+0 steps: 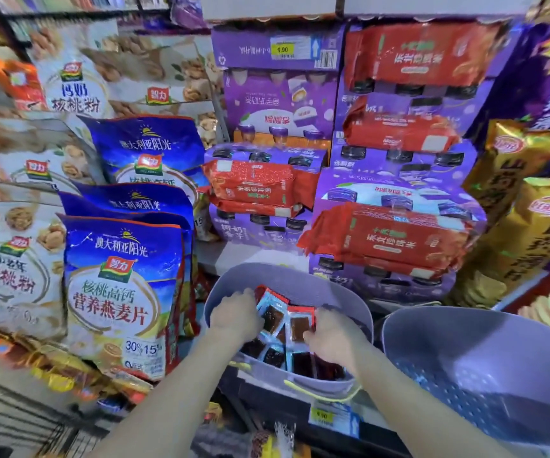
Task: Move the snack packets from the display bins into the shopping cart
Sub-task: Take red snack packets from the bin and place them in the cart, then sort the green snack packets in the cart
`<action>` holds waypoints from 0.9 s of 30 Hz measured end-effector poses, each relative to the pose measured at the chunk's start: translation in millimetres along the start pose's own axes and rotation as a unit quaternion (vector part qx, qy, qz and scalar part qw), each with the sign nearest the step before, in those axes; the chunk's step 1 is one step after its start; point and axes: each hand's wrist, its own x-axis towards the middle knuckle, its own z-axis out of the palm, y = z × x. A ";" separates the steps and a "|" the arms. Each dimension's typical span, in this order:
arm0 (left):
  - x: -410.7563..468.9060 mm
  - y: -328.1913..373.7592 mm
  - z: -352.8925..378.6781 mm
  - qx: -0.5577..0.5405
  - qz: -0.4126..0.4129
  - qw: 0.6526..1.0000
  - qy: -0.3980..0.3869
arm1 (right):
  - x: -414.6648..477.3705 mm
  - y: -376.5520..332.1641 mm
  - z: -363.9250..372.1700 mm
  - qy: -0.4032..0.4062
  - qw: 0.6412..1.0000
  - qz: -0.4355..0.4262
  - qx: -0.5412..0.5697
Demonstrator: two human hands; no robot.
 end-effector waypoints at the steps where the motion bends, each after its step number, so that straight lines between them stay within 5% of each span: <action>1: -7.1 1.5 -2.4 0.018 0.007 1.000 0.020 | -5.8 -0.9 -2.0 0.017 0.999 -0.014 -0.025; 7: -67.8 8.6 -15.2 0.093 -0.019 0.987 0.129 | -45.0 -8.8 -16.4 0.107 0.975 -0.089 -0.172; 14: -162.9 -13.4 -17.3 0.044 -0.111 0.970 0.210 | -88.1 -25.4 -22.5 0.174 0.946 -0.194 -0.194; 27: -339.2 -123.2 37.5 -0.020 -0.321 0.921 0.219 | -184.1 -123.7 42.7 0.211 0.877 -0.376 -0.212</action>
